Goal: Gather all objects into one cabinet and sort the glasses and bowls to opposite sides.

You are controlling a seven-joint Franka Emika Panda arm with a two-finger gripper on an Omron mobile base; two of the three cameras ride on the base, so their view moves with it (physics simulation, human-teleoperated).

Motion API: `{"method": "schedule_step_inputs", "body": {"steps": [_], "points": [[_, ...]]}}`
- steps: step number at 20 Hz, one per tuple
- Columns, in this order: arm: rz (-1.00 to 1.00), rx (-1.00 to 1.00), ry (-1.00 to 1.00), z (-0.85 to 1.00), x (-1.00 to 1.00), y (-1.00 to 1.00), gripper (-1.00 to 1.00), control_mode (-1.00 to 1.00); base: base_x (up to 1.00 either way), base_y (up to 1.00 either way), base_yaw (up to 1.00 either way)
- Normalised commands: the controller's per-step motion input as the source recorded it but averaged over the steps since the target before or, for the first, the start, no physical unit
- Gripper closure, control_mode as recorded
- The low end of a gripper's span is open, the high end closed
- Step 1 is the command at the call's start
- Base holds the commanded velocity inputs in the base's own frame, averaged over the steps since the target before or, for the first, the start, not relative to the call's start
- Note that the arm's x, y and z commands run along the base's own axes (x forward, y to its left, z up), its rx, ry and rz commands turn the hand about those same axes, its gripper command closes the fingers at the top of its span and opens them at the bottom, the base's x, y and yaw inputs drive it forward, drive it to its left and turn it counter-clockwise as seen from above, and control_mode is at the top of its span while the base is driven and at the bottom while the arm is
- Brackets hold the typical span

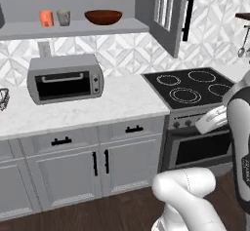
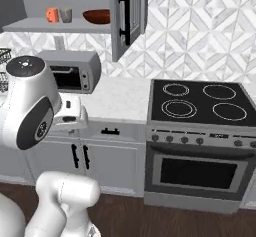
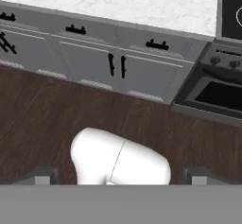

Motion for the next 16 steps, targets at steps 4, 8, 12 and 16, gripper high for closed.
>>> {"method": "schedule_step_inputs", "body": {"steps": [4,8,12,16], "points": [[0.0,0.0,0.0,0.0,0.0,0.0,-1.0,1.0,-0.13,-0.41,-0.77],[0.0,0.0,0.0,0.0,0.0,0.0,-1.0,1.0,0.04,-0.17,-0.95],[0.0,0.0,0.0,0.0,0.0,0.0,-1.0,1.0,0.13,-0.28,-0.96],[0.0,0.0,0.0,0.0,0.0,0.0,-1.0,1.0,0.13,-0.29,-0.96]]}}
